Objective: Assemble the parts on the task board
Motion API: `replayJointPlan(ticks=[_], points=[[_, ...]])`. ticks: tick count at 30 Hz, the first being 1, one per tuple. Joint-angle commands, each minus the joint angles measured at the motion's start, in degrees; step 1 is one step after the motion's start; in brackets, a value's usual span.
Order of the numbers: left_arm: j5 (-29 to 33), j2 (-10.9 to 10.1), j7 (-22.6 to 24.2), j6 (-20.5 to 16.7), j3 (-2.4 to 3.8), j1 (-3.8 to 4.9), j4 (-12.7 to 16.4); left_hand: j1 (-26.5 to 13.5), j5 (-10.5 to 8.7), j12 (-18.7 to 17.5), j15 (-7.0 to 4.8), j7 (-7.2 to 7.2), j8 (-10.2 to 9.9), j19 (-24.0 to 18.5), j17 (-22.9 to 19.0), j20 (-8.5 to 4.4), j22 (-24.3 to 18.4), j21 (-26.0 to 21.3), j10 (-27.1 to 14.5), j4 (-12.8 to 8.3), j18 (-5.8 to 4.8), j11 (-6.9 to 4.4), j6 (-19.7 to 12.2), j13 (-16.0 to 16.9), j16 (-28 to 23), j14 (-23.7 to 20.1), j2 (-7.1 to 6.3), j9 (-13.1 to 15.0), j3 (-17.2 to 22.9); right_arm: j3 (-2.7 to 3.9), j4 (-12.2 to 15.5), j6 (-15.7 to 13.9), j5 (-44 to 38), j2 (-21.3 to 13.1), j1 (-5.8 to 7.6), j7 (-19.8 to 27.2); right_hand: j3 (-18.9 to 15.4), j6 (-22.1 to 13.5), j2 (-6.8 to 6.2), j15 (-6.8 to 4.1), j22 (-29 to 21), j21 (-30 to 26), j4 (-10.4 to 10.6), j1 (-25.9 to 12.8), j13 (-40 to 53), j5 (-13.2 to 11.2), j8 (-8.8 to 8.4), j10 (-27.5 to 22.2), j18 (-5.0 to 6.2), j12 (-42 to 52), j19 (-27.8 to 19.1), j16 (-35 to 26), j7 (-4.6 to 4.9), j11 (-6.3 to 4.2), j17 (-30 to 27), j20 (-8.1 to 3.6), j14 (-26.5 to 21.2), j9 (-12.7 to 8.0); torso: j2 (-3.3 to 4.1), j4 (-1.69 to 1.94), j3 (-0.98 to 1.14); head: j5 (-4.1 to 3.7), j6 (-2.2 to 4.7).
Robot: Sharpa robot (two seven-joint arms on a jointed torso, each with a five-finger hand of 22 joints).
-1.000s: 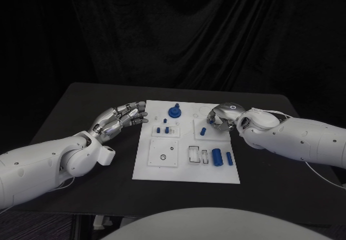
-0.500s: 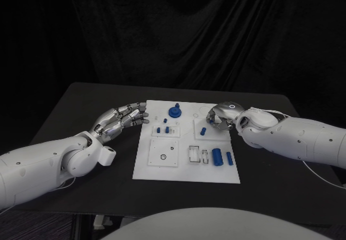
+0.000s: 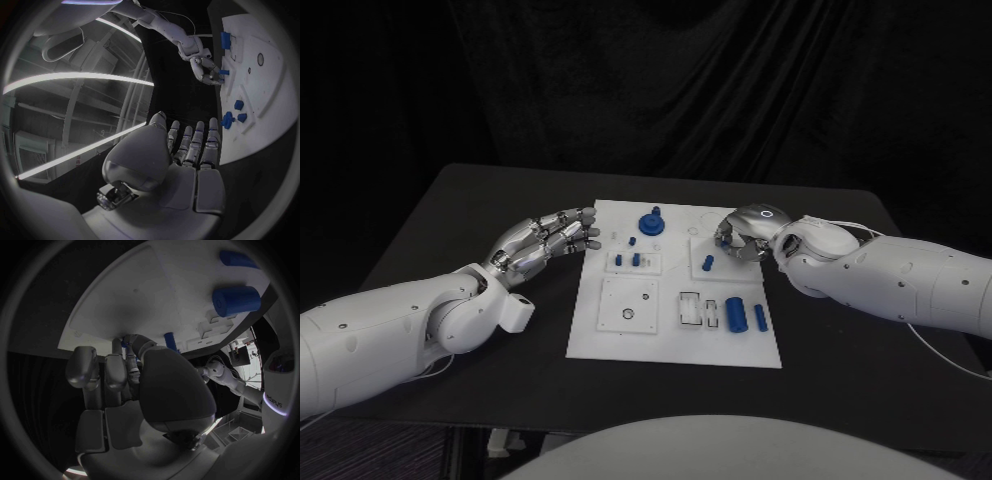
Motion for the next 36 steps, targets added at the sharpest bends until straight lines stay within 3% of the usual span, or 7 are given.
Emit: replayJointPlan(ticks=[1, 4, 11, 20, 25, 30, 36], points=[[0.5, 0.2, 6.6, 0.9, 0.06, -0.09, 0.0, 0.5, 0.28, 0.1, 0.38, 0.29, 0.2, 0.1, -0.1, 0.37, -0.1, 0.3, -0.1, 0.0, 0.48, 0.45, 0.0, -0.1, 0.3, 0.1, -0.16, 0.0, 0.1, 0.12, 0.8, -1.1, -0.3, -0.4, -0.1, -0.3, 0.0, 0.5, -0.22, -0.36, 8.5, 1.3, -0.4, 0.6, 0.0, -0.1, 0.34, 1.3, -1.22, -0.1, 0.5, 0.7, -0.15, -0.75, 0.8, -0.31, 0.5, 0.2, 0.02, -0.09, -0.01, 0.2, -0.01], [0.5, 0.3, 6.5, 0.9, 0.06, -0.11, -0.1, 0.6, 0.22, 0.1, 0.44, 0.42, 0.2, 0.1, -0.1, 0.39, -0.1, 0.3, -0.1, -0.1, 0.44, 0.5, 0.1, -0.1, 0.3, 0.0, -0.13, 0.0, 0.2, 0.23, 1.6, -1.6, -0.3, -0.8, 0.45, -0.3, 0.0, 0.5, -0.23, -0.34, 8.5, 1.4, -0.4, 0.6, 0.0, -0.1, 0.35, 1.3, -1.22, -0.2, 0.5, 0.7, -0.16, -0.78, 0.8, -0.31, 0.6, 0.2, 0.01, -0.08, -0.01, 0.29, -0.01], [0.5, 0.5, 6.6, 0.4, 0.06, -0.13, -0.4, 0.7, 0.06, 0.1, 0.43, 0.6, 0.3, 0.1, -0.1, 0.37, -0.1, 0.2, -0.1, -0.3, 0.39, 0.58, 0.4, -0.1, 0.4, 0.0, -0.08, 0.1, 0.3, 0.32, 6.1, -1.5, -0.3, -2.5, 3.53, -1.0, -0.1, 0.7, -0.33, -0.28, 8.6, 1.8, -0.5, 0.6, -0.1, -0.1, 0.42, 1.7, -1.31, -0.3, 0.7, 1.1, -0.17, -0.87, 1.1, -0.31, 0.9, 0.5, -0.07, 0.11, -0.04, 0.77, -0.01], [0.5, 1.1, 6.3, 0.5, 0.06, -0.17, -0.8, 0.7, -0.1, 0.1, 0.41, 0.83, 0.3, -0.3, -0.2, 0.27, -0.3, 0.0, 0.0, -0.4, 0.24, 0.65, 0.4, -0.2, 0.4, 0.0, -0.1, 0.1, 0.5, 0.21, 17.5, 0.9, -0.3, -6.0, 6.67, -2.2, -0.2, 0.6, -0.47, -0.32, 8.6, 1.9, -0.7, 0.8, -0.1, -0.4, 0.3, 1.9, -1.31, -0.4, 0.9, 1.4, -0.16, -0.85, 1.3, -0.32, 1.2, 0.7, -0.04, -0.01, -0.17, 1.51, -0.01], [0.5, 1.3, 6.3, 0.6, 0.06, -0.29, -1.0, 0.7, -0.17, 0.1, 0.41, 0.84, 0.3, -0.4, -0.2, 0.26, -0.3, -0.1, 0.0, -0.4, 0.22, 0.69, 0.3, -0.2, 0.4, -0.1, -0.1, 0.0, 0.5, -0.22, 22.4, 3.2, -0.8, -6.4, 6.68, -2.7, -0.2, 0.1, -0.54, -0.05, 8.6, 2.1, -0.7, 0.8, -0.2, -0.4, -0.15, 2.0, -1.37, -0.5, 1.0, 1.6, 0.11, -0.71, 1.4, -0.21, 1.3, 0.7, -0.03, 0.0, -0.2, 1.73, -0.01], [0.5, 1.5, 6.2, 0.7, 0.06, -0.44, -1.1, 0.7, -0.25, 0.1, 0.42, 0.85, 0.3, -0.4, -0.2, 0.25, -0.3, -0.1, 0.0, -0.4, 0.2, 0.71, 0.3, -0.2, 0.4, -0.2, -0.09, 0.0, 0.5, -0.49, 26.1, 5.0, -4.2, -5.6, 5.35, -3.3, -0.3, -0.3, -0.68, 0.09, 8.6, 1.9, -0.7, 0.7, -0.2, -0.7, -0.53, 2.1, -1.34, -0.6, 0.9, 1.5, 0.21, -0.63, 1.2, -0.09, 1.4, 0.6, -0.02, 0.06, -0.16, 2.1, -0.01], [0.5, 1.7, 6.3, 0.7, 0.06, -0.53, -1.0, 0.7, -0.32, 0.1, 0.42, 0.83, 0.2, -0.5, -0.2, 0.24, -0.3, -0.1, 0.0, -0.5, 0.19, 0.73, 0.2, -0.2, 0.4, -0.2, -0.09, 0.0, 0.6, -0.59, 26.1, 4.5, -8.6, -2.8, 3.28, -3.2, -0.3, -0.4, -0.74, 0.01, 8.6, 2.1, -0.7, 0.8, -0.3, -0.9, -0.65, 2.2, -1.37, -0.6, 1.0, 1.6, 0.13, -0.65, 1.4, -0.09, 1.4, 0.6, 0.07, -0.17, -0.08, 2.75, -0.01]])
